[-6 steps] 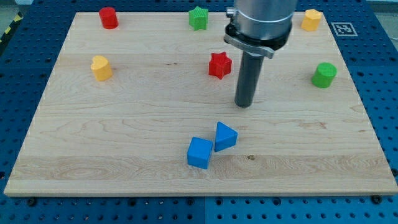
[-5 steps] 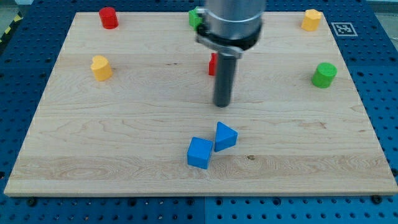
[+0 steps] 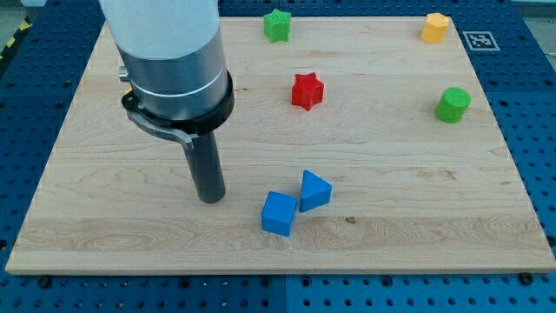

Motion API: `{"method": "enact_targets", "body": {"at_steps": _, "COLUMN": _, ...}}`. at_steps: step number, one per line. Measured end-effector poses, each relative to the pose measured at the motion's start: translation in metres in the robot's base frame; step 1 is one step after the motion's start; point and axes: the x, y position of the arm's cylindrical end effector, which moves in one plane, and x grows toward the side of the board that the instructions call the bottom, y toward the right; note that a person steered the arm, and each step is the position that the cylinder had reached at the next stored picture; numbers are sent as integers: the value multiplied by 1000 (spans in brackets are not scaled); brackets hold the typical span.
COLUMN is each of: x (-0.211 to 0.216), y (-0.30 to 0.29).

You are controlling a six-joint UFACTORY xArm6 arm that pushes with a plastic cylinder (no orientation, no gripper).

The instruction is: Move blue cube to bottom right side

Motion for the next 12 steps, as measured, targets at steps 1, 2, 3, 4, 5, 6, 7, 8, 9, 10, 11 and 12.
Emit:
{"method": "enact_targets", "body": {"at_steps": 1, "x": 20, "y": 5}}
{"method": "enact_targets", "body": {"at_steps": 2, "x": 37, "y": 30}}
{"method": "enact_targets", "body": {"at_steps": 3, "x": 39, "y": 59}}
{"method": "enact_targets", "body": {"at_steps": 4, "x": 39, "y": 87}}
{"method": "enact_targets", "body": {"at_steps": 5, "x": 42, "y": 91}}
{"method": "enact_targets", "body": {"at_steps": 6, "x": 44, "y": 99}}
{"method": "enact_targets", "body": {"at_steps": 7, "x": 37, "y": 99}}
{"method": "enact_targets", "body": {"at_steps": 8, "x": 31, "y": 106}}
{"method": "enact_targets", "body": {"at_steps": 9, "x": 32, "y": 133}}
{"method": "enact_targets", "body": {"at_steps": 10, "x": 32, "y": 160}}
{"method": "enact_targets", "body": {"at_steps": 11, "x": 32, "y": 185}}
{"method": "enact_targets", "body": {"at_steps": 12, "x": 25, "y": 186}}
